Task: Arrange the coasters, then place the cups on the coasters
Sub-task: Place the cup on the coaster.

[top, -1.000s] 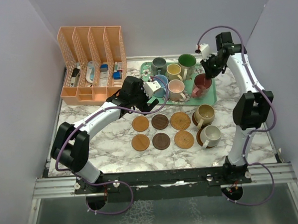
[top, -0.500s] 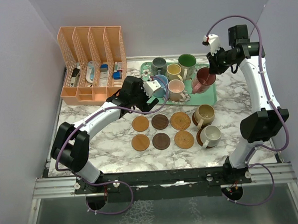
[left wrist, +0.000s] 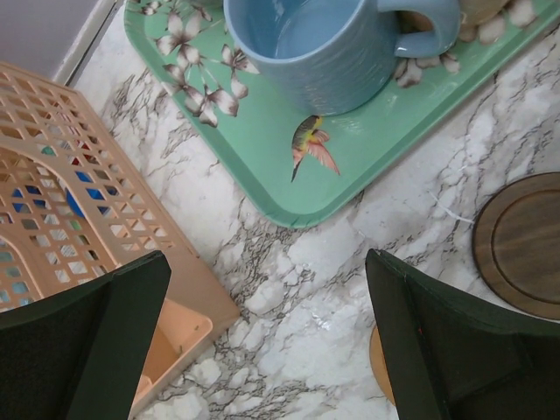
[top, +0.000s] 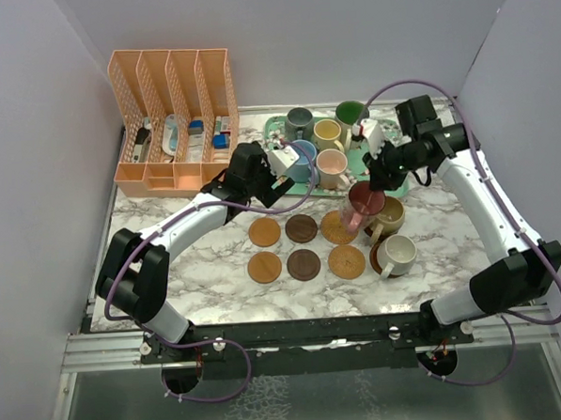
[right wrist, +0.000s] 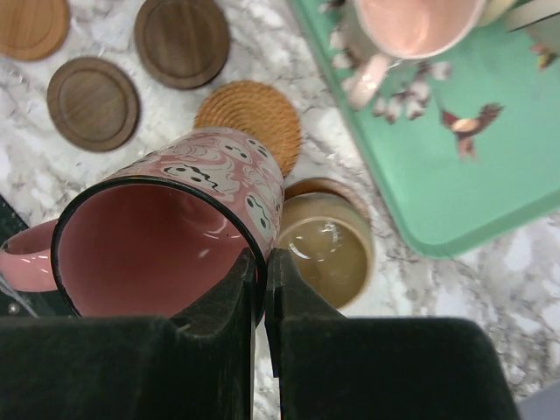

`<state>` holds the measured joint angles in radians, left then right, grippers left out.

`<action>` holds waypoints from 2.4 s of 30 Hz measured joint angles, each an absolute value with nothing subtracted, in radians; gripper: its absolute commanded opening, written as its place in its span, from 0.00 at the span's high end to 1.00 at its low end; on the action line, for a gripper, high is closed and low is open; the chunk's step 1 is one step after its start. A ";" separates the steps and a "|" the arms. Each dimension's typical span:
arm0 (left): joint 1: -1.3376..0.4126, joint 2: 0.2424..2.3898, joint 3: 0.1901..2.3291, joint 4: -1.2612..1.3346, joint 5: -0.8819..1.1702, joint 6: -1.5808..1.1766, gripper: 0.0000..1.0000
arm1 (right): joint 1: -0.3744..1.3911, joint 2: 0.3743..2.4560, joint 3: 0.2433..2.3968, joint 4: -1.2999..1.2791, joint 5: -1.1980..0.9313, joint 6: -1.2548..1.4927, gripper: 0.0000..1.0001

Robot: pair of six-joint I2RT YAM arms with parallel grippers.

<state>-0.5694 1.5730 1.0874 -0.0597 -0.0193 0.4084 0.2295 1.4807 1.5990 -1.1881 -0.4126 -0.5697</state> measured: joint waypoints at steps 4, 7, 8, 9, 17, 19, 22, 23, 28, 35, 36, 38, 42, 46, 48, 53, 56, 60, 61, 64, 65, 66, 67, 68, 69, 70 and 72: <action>-0.564 1.573 1.070 -0.047 -0.059 0.413 0.01 | 0.313 1.415 1.444 -1.153 -0.387 -0.559 0.99; -0.558 1.573 1.055 -0.034 -0.075 0.410 0.01 | 0.381 1.362 1.313 -1.107 -0.361 -0.541 0.99; -0.558 1.573 1.052 -0.030 -0.077 0.410 0.01 | 0.400 1.351 1.281 -1.100 -0.355 -0.534 0.99; -0.556 1.573 1.048 -0.030 -0.080 0.406 0.01 | 0.419 1.342 1.253 -1.090 -0.352 -0.527 0.99; -0.553 1.573 1.038 -0.016 -0.089 0.390 0.01 | 0.483 1.330 1.133 -0.993 -0.306 -0.453 0.99; -0.552 1.573 1.037 -0.014 -0.089 0.387 0.01 | 0.485 1.330 1.116 -0.965 -0.295 -0.439 0.99; -0.552 1.573 1.035 -0.011 -0.089 0.383 0.01 | 0.485 1.330 1.095 -0.936 -0.282 -0.422 0.99; -0.552 1.573 1.035 -0.011 -0.089 0.382 0.01 | 0.485 1.330 1.092 -0.933 -0.279 -0.419 0.99; -0.552 1.573 1.035 -0.011 -0.088 0.380 0.01 | 0.485 1.330 1.091 -0.933 -0.276 -0.407 0.99; -0.552 1.573 1.035 -0.012 -0.087 0.380 0.01 | 0.485 1.321 1.091 -0.934 -0.277 -0.397 0.99; -0.552 1.573 1.035 -0.013 -0.086 0.380 0.01 | 0.485 1.320 1.091 -0.934 -0.277 -0.397 0.99; -0.552 1.573 1.035 -0.015 -0.083 0.380 0.01 | 0.485 1.319 1.090 -0.934 -0.277 -0.397 0.99; -0.552 1.575 1.035 -0.018 -0.077 0.380 0.01 | 0.485 1.319 1.085 -0.936 -0.277 -0.397 0.99; -0.552 1.578 1.035 -0.026 -0.072 0.380 0.01 | 0.485 1.316 1.074 -0.939 -0.278 -0.397 0.99; -0.552 1.581 1.035 -0.030 -0.070 0.379 0.01 | 0.485 1.316 1.069 -0.941 -0.278 -0.397 0.99; -0.552 1.583 1.035 -0.033 -0.068 0.379 0.01 | 0.485 1.316 1.058 -0.941 -0.278 -0.396 0.99; -0.552 1.583 1.035 -0.033 -0.067 0.379 0.01 | 0.485 1.316 1.057 -0.941 -0.278 -0.395 0.99; -0.552 1.583 1.035 -0.033 -0.066 0.379 0.01 | 0.485 1.316 1.057 -0.941 -0.278 -0.392 0.99; -0.552 1.583 1.035 -0.033 -0.065 0.379 0.01 | 0.485 1.316 1.057 -0.941 -0.278 -0.390 0.99; -0.552 1.584 1.035 -0.033 -0.064 0.379 0.01 | 0.485 1.316 1.057 -0.941 -0.278 -0.386 0.99; -0.552 1.584 1.035 -0.033 -0.063 0.379 0.01 | 0.485 1.316 1.057 -0.941 -0.278 -0.385 0.99; -0.552 1.586 1.035 -0.033 -0.061 0.379 0.01 | 0.485 1.316 1.057 -0.941 -0.278 -0.384 0.99; -0.552 1.588 1.035 -0.033 -0.060 0.379 0.01 | 0.485 1.316 1.058 -0.942 -0.278 -0.383 0.99; -0.552 1.589 1.035 -0.034 -0.060 0.379 0.01 | 0.485 1.316 1.058 -0.942 -0.278 -0.381 0.99; -0.552 1.590 1.035 -0.034 -0.058 0.379 0.01 | 0.485 1.316 1.059 -0.943 -0.279 -0.380 0.99; -0.552 1.591 1.035 -0.035 -0.057 0.379 0.01 | 0.485 1.316 1.061 -0.944 -0.279 -0.378 0.99; -0.552 1.592 1.035 -0.035 -0.056 0.379 0.01 | 0.485 1.316 1.063 -0.945 -0.279 -0.378 0.99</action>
